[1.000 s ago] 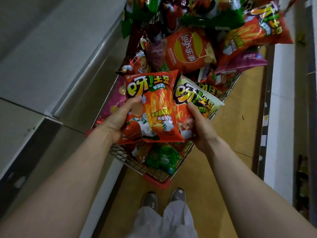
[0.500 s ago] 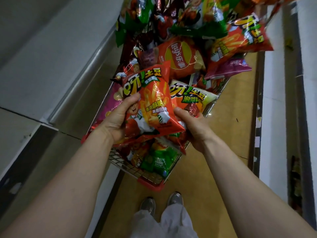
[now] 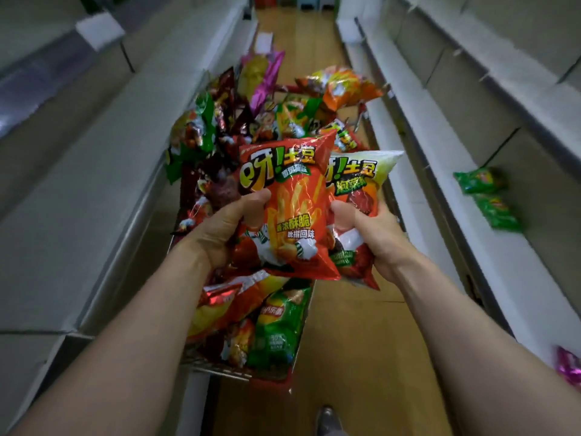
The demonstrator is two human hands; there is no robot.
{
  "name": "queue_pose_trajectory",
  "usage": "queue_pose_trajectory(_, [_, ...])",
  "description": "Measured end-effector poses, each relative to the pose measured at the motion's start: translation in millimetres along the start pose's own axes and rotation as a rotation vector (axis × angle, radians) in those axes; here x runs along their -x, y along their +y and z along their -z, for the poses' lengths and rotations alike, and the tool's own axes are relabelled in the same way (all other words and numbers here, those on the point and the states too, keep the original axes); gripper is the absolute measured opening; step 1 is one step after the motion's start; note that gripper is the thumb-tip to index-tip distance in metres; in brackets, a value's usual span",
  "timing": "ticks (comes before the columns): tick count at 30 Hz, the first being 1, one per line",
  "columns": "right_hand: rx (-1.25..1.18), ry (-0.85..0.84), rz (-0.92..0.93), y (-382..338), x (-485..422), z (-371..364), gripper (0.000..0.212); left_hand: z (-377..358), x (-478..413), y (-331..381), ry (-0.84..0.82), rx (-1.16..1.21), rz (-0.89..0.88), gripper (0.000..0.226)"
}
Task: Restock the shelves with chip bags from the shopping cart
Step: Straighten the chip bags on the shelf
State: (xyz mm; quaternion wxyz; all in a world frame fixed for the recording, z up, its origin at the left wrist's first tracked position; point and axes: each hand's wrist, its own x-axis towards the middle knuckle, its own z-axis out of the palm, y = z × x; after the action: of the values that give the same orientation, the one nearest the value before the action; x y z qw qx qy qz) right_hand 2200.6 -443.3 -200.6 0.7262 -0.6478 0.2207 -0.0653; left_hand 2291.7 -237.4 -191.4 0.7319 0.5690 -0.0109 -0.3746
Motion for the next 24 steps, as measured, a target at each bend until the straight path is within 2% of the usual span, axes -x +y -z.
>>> queue_pose_trajectory(4, [0.039,0.146,0.098,-33,30,24,0.039,-39,8,21,-0.177,-0.090,-0.011,0.036])
queue_pose_trajectory(7, [0.054,0.262,0.141,-53,57,46,0.051,-72,10,32,-0.306,-0.149,-0.027,0.043])
queue_pose_trajectory(10, [0.067,0.386,0.194,-72,89,73,0.063,-111,11,38,-0.409,-0.220,-0.059,0.083])
queue_pose_trajectory(12, [0.062,0.468,0.223,-82,114,92,0.067,-140,15,39,-0.481,-0.250,-0.074,0.096])
queue_pose_trajectory(14, [0.077,0.528,0.245,-90,142,114,0.062,-172,24,39,-0.565,-0.285,-0.072,0.098])
queue_pose_trajectory(17, [0.045,0.620,0.300,-100,191,147,0.042,-221,45,36,-0.695,-0.344,-0.079,0.100])
queue_pose_trajectory(21, [0.023,0.756,0.347,-106,265,187,0.053,-287,86,22,-0.874,-0.388,-0.087,0.087])
queue_pose_trajectory(24, [-0.022,0.851,0.382,-108,333,214,0.054,-338,126,3,-0.997,-0.417,-0.108,0.093])
